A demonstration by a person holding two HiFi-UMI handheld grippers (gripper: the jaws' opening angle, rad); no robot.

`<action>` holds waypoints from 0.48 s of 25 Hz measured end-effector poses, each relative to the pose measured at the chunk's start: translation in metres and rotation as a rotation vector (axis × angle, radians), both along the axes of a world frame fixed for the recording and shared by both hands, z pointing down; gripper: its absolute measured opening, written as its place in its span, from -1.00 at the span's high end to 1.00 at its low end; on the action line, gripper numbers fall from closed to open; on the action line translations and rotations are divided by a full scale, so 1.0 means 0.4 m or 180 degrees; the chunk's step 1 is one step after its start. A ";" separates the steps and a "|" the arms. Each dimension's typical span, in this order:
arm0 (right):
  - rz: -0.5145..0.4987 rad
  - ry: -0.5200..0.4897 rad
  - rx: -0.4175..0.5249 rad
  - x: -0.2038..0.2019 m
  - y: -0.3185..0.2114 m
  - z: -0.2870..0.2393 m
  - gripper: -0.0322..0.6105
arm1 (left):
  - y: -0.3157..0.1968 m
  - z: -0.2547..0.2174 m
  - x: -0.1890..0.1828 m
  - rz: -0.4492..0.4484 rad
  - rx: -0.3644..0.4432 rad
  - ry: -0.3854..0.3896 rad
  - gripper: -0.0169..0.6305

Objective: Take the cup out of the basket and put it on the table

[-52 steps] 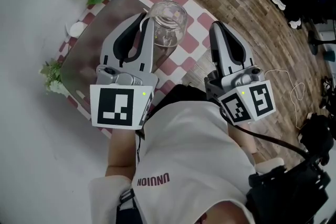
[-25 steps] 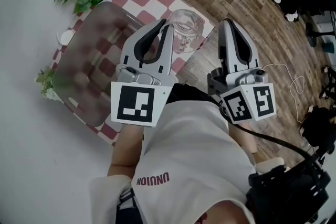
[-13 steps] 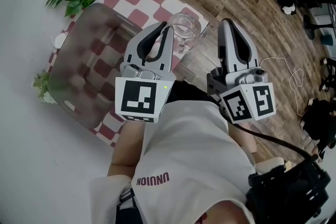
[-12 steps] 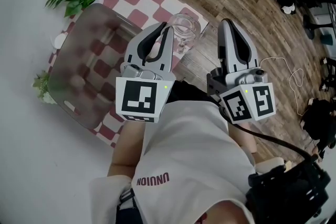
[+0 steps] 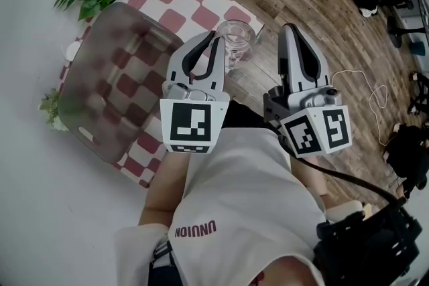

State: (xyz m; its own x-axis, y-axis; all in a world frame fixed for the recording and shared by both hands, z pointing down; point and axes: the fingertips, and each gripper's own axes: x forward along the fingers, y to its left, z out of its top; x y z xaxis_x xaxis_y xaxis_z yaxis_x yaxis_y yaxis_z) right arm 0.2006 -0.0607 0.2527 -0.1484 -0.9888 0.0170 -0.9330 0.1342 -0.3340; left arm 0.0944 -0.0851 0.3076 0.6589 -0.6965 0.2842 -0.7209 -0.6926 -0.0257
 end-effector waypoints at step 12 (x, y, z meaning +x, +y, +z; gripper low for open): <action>0.0017 -0.0006 -0.0018 0.009 0.019 0.009 0.85 | 0.032 0.061 0.021 -0.0054 -0.0139 -0.0008 0.84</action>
